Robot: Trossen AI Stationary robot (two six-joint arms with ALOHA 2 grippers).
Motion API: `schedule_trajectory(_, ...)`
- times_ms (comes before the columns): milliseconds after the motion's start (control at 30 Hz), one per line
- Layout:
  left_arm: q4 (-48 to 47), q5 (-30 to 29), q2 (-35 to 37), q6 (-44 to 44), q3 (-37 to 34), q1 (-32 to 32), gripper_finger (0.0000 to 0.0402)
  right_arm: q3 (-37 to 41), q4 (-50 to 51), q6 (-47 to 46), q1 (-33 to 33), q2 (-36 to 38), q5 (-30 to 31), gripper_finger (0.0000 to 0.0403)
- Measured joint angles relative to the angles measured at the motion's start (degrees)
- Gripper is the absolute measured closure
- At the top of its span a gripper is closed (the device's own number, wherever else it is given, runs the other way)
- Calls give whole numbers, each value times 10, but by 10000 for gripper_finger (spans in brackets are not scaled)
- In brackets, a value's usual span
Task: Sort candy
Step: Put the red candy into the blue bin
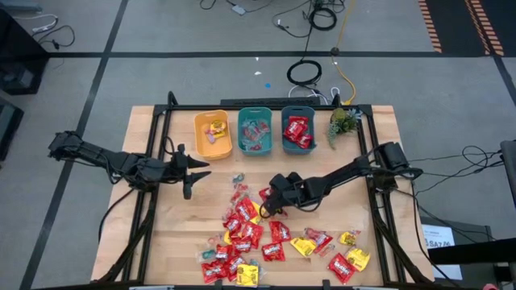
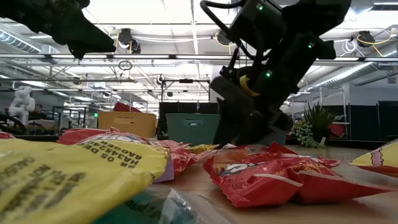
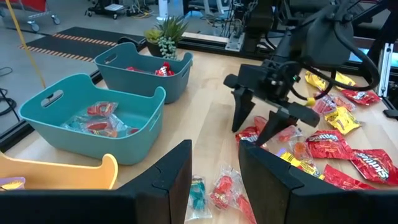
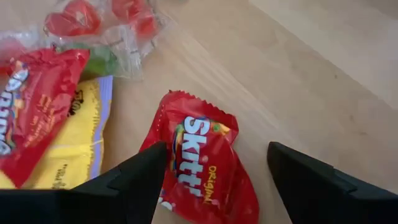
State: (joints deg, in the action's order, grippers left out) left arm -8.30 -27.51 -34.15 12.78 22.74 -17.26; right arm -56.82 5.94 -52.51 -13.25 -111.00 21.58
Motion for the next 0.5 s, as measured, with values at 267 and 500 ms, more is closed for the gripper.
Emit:
schedule_trajectory(267,0,0,0,1,0,0,260,1,18,-22,-3,-1,0,224)
schedule_trajectory(500,0,0,0,1,0,0,260,5,30,-11,3,45,-52,356)
